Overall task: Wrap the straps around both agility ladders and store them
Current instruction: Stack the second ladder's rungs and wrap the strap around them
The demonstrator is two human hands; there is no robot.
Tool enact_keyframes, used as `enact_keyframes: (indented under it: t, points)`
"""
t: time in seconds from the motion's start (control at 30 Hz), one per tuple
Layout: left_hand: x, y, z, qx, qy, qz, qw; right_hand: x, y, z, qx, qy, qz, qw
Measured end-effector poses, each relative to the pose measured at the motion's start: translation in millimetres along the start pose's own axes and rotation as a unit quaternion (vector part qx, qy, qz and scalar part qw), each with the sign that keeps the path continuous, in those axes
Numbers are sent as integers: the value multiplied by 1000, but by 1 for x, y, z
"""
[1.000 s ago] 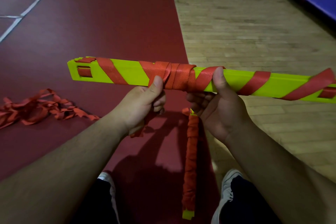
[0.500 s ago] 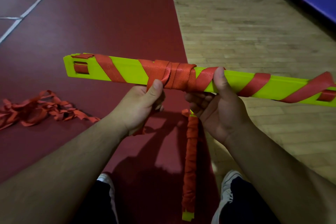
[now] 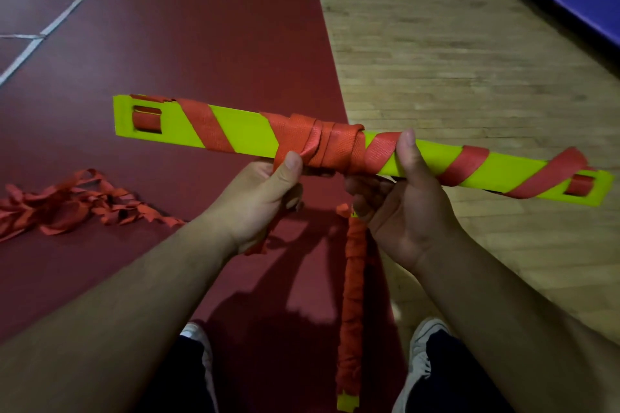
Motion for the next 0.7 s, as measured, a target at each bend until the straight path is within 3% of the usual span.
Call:
enact_keyframes:
  t: [0.23,0.33,0.5,0.7]
  points:
    - [1,6,-1,18,25,-20,999,-1,3,1,-1,7,-20,1000]
    - [2,8,-5,61,57,1,996,-3,1,-3,25,8,17,999]
    - [7,10,-16,117,43,68,990,0,-15,-8,-36,-117,84,989]
    - [7,11,-15,98,-1,53,994,0,-11,-3,-86,-46,38,994]
Point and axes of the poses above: each hand's wrist, its own x-axis away from the middle knuckle, its own z-axis out of the back of the hand, y = z × x, the point moved 6 cm from there along -x, towards the middle knuckle, and after that the axes turned 10 degrees about -z, right-handed, at the moved point
